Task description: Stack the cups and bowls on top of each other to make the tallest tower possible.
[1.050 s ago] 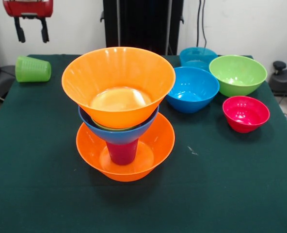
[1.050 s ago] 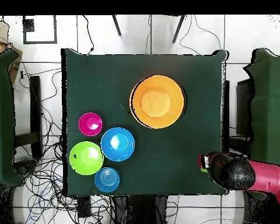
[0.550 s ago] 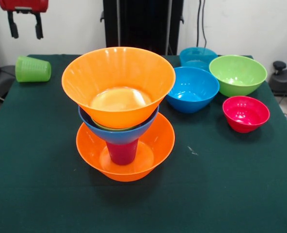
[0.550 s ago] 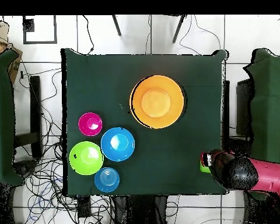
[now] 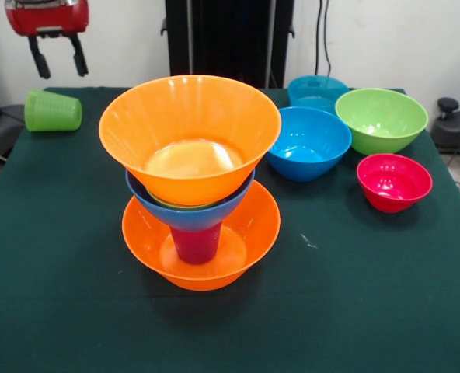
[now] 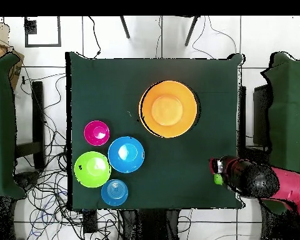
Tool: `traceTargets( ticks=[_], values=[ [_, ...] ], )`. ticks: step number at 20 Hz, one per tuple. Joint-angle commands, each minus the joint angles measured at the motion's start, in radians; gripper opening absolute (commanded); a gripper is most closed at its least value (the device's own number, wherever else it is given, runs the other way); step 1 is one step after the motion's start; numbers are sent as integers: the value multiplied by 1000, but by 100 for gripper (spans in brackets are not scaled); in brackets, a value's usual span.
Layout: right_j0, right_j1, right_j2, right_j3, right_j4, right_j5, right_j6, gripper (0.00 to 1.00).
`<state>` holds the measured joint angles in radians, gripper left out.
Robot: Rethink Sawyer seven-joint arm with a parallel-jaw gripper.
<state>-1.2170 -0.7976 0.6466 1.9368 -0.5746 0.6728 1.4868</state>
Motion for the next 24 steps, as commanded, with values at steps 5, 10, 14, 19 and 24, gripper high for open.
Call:
traceTargets(
  ticks=[5, 10, 14, 19, 24],
  values=[
    [-75, 184, 184, 11, 106, 182, -258, 100],
    [-87, 180, 223, 29, 99, 179, -220, 100],
    [-110, 143, 268, 58, 115, 212, -204, 100],
    [-153, 116, 333, 85, 169, 269, -202, 100],
    [-208, 81, 434, 130, 263, 326, -174, 100]
  ],
)
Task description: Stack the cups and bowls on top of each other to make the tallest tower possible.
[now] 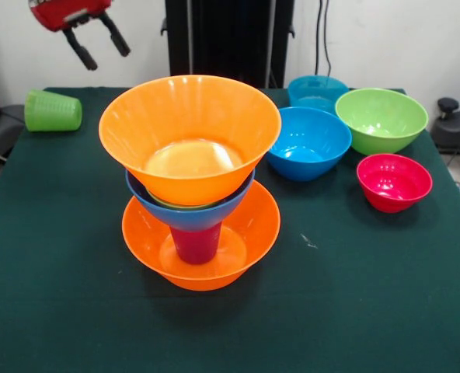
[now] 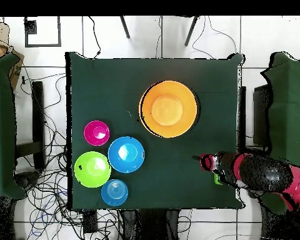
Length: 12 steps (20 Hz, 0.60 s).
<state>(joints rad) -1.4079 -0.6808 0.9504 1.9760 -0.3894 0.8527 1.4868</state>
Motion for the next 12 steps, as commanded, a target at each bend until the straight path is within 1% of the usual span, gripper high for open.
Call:
traceTargets(
  ticks=[1, 3, 5, 9, 12],
  values=[
    [-26, -42, 145, 99, 88, 154, -170, 100],
    [-33, -47, 162, 109, 95, 158, -159, 100],
    [-35, -37, 170, 109, 93, 159, -153, 100],
    [-36, 14, 168, 103, 81, 148, -156, 100],
    [-18, 56, 143, 90, 47, 128, -158, 100]
  ],
)
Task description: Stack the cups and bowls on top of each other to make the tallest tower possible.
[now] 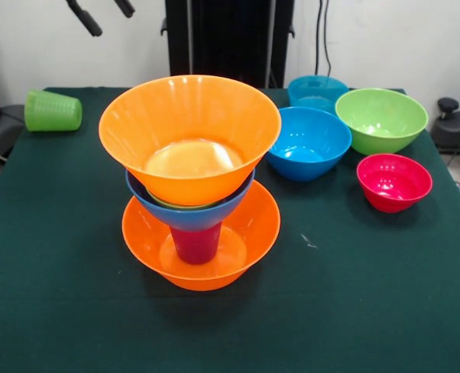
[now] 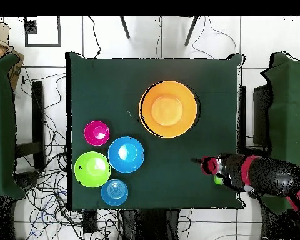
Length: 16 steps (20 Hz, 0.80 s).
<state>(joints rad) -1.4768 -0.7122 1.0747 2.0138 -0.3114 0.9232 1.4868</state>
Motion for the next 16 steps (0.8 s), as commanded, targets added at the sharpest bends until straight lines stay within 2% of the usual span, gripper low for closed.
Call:
traceTargets(
  ticks=[1, 8, 16],
  values=[
    [55, 98, 12, 54, -42, 39, -150, 100],
    [85, 125, -20, 43, -91, -5, -130, 100],
    [73, 166, -62, -24, -165, 24, -194, 100]
  ],
)
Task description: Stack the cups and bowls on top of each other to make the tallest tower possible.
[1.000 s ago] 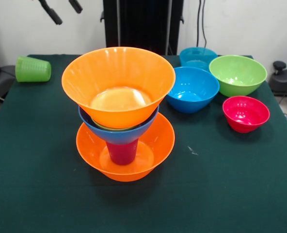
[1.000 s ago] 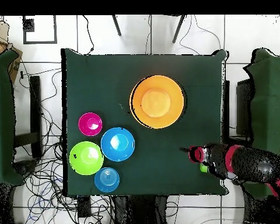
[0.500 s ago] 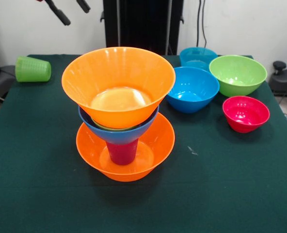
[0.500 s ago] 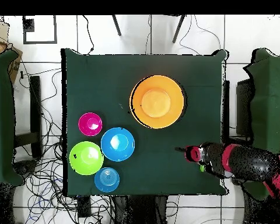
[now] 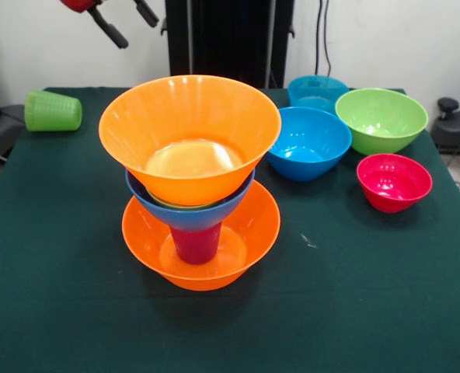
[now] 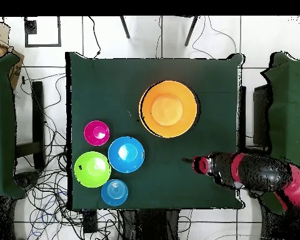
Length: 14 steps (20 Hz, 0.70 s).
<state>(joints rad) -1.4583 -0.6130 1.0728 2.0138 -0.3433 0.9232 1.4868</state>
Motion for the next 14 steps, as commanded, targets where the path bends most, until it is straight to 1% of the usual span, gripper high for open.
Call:
traceTargets(
  ticks=[1, 6, 14],
  values=[
    [50, 66, -59, -31, -138, 32, -200, 100],
    [37, 97, -69, -81, -180, 65, -239, 100],
    [20, 111, -67, -130, -218, 110, -266, 100]
  ],
)
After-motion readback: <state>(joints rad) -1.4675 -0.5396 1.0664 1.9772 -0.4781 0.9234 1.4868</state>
